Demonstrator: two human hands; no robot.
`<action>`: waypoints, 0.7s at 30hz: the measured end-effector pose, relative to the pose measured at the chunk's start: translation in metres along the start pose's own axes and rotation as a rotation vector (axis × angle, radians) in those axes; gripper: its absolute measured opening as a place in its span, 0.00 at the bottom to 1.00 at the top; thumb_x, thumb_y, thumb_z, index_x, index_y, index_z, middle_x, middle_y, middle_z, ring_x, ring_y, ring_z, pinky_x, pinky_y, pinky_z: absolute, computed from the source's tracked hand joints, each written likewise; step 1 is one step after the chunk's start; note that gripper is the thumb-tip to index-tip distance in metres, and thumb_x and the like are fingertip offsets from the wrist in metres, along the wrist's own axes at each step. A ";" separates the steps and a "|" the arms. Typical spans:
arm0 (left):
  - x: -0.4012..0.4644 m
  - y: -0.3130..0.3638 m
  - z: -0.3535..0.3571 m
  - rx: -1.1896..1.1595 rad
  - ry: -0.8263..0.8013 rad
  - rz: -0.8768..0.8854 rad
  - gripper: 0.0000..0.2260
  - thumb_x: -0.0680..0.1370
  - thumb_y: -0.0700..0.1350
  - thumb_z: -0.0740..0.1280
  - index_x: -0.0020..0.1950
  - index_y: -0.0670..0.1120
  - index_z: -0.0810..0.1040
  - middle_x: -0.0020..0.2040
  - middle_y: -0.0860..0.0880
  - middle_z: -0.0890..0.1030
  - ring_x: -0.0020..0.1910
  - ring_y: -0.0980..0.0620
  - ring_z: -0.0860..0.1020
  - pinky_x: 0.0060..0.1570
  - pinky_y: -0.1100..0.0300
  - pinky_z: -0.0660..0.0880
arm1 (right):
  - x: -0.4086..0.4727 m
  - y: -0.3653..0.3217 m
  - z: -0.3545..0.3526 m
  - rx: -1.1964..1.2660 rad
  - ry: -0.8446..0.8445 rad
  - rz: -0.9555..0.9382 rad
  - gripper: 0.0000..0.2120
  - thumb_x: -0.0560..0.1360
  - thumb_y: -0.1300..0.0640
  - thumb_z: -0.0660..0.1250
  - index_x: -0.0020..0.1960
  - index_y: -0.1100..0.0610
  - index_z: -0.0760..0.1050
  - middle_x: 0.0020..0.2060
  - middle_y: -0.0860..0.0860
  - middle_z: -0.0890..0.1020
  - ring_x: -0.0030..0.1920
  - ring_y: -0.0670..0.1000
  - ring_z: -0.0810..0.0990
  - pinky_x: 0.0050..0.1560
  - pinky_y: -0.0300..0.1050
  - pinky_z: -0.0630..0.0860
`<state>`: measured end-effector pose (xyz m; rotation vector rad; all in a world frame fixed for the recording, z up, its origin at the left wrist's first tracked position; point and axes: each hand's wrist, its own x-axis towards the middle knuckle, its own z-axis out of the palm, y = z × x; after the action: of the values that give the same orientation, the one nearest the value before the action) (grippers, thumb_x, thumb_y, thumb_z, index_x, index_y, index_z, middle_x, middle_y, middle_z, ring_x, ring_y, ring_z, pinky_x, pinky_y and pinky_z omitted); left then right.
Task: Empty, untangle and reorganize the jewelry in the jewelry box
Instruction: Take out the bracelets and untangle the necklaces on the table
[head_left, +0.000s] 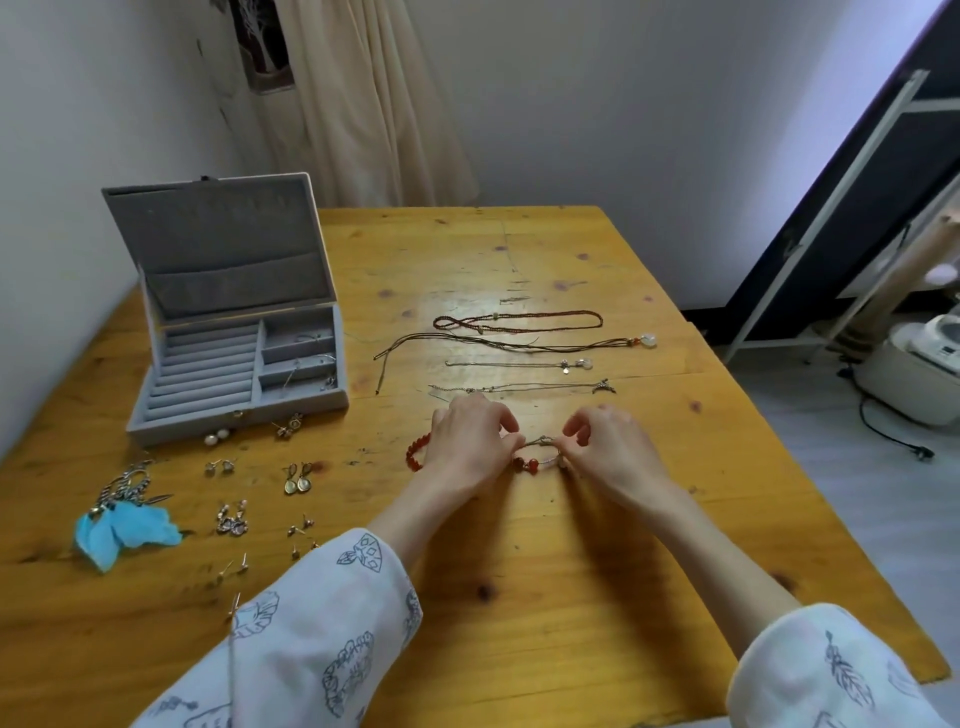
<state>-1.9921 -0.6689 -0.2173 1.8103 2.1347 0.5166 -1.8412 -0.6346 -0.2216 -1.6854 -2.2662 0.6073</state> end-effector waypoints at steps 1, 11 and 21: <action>0.000 -0.002 -0.003 -0.019 0.000 0.014 0.10 0.75 0.51 0.65 0.52 0.49 0.80 0.54 0.47 0.78 0.58 0.48 0.71 0.59 0.51 0.65 | 0.000 -0.002 -0.001 0.003 0.005 -0.007 0.12 0.75 0.50 0.64 0.52 0.57 0.76 0.51 0.54 0.77 0.56 0.54 0.73 0.56 0.52 0.72; -0.015 -0.062 -0.074 -0.126 -0.037 0.070 0.10 0.78 0.49 0.61 0.54 0.49 0.79 0.47 0.55 0.77 0.45 0.59 0.73 0.42 0.67 0.69 | 0.017 -0.085 0.014 0.117 0.031 -0.303 0.11 0.77 0.54 0.60 0.54 0.57 0.76 0.51 0.53 0.79 0.54 0.51 0.76 0.57 0.46 0.72; 0.003 -0.174 -0.135 0.048 0.126 -0.107 0.10 0.77 0.42 0.62 0.56 0.46 0.78 0.55 0.48 0.77 0.53 0.54 0.74 0.52 0.62 0.70 | 0.074 -0.190 0.082 0.143 -0.096 -0.471 0.18 0.79 0.54 0.55 0.68 0.57 0.65 0.63 0.55 0.73 0.62 0.54 0.71 0.62 0.46 0.66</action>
<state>-2.2060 -0.7024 -0.1755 1.7187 2.3315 0.5725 -2.0601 -0.6247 -0.2081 -1.0210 -2.4942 0.7232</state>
